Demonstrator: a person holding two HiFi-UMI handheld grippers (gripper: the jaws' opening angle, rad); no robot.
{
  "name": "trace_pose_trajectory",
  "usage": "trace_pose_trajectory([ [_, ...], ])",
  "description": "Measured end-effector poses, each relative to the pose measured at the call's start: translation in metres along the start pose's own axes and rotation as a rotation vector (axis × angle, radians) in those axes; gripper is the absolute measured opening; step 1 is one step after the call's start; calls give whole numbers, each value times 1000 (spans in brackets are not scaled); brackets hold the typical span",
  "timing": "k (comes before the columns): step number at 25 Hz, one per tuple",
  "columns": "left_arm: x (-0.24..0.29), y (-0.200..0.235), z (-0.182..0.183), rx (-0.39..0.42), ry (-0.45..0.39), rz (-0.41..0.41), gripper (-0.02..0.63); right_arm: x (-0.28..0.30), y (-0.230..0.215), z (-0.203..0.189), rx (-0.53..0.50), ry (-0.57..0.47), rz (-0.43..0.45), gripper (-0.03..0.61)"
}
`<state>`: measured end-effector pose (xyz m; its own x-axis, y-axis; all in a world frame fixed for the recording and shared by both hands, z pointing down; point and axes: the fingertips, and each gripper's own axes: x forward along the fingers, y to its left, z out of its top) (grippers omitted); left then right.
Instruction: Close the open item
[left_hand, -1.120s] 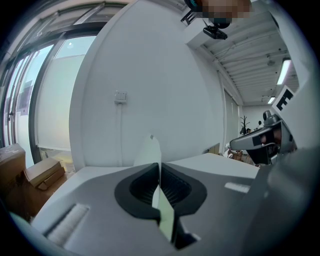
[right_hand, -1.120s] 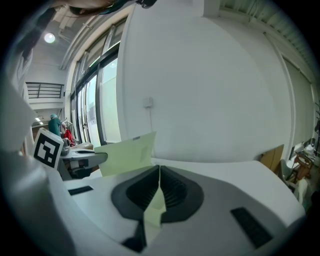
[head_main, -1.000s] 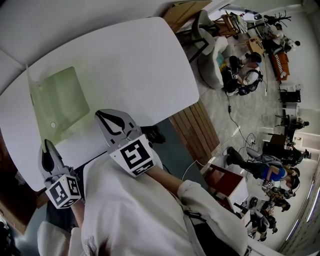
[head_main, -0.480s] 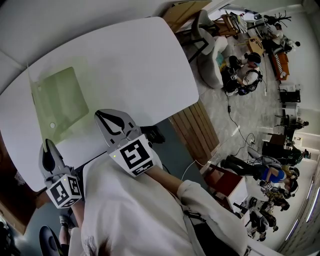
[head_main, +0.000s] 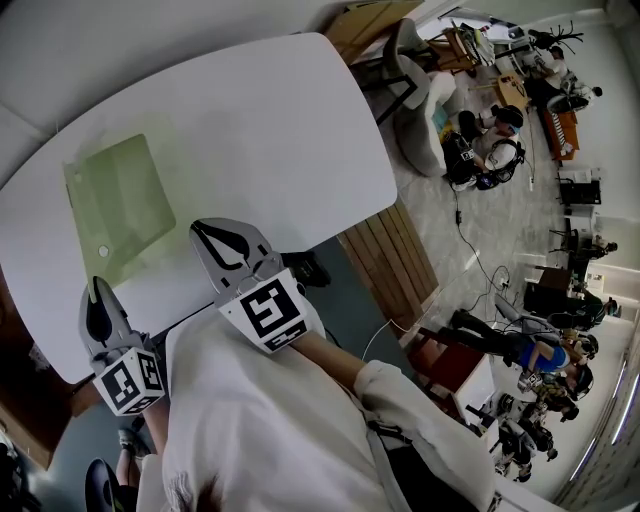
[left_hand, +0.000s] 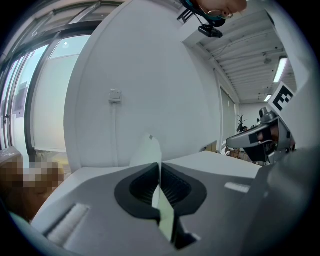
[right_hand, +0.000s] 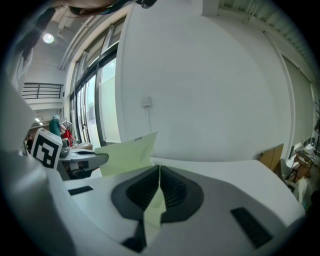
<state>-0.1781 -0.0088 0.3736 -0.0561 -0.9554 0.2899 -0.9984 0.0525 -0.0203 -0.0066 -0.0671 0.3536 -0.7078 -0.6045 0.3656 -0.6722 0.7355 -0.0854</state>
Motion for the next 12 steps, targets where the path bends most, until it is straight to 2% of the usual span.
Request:
trace_pose_trajectory([
  [12,0,-10,6,19,0,-4,11,-6,-5,4,1,-1,3,11],
])
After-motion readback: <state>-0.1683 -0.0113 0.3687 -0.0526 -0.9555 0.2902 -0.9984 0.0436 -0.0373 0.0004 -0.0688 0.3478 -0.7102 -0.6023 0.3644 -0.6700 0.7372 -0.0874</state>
